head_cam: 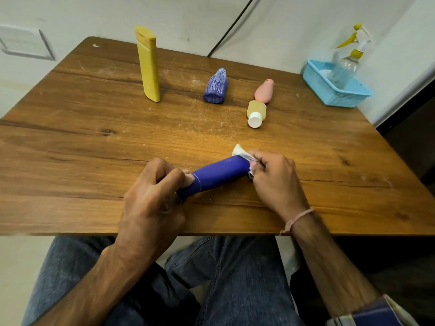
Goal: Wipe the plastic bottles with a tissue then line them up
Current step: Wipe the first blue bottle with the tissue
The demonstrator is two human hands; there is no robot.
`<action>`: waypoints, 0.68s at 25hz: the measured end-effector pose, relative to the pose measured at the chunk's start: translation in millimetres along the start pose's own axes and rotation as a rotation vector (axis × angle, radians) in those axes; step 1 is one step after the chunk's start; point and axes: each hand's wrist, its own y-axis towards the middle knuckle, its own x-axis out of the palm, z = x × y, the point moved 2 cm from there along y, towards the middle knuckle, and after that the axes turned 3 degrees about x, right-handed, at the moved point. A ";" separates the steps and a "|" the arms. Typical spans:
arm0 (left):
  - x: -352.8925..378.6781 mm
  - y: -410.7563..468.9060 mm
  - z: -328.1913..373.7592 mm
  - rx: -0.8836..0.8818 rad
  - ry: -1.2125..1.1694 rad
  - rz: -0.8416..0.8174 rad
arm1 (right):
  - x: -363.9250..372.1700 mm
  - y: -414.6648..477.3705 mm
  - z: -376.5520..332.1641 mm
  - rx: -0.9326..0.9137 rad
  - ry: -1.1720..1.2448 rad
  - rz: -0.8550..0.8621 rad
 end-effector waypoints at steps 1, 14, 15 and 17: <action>0.1 -0.3 -1.6 -0.014 -0.001 -0.004 | 0.8 2.7 0.7 0.023 0.075 -0.004; -5.0 5.5 -11.3 -0.366 -0.212 -0.014 | 49.9 -77.7 -57.0 -0.464 0.112 0.317; -6.1 6.8 -12.4 -0.390 -0.216 -0.024 | 51.4 -81.2 -58.8 -0.513 0.125 0.265; -6.7 9.0 -14.5 -0.429 -0.239 -0.055 | 43.0 -64.9 -41.5 -0.515 0.090 0.235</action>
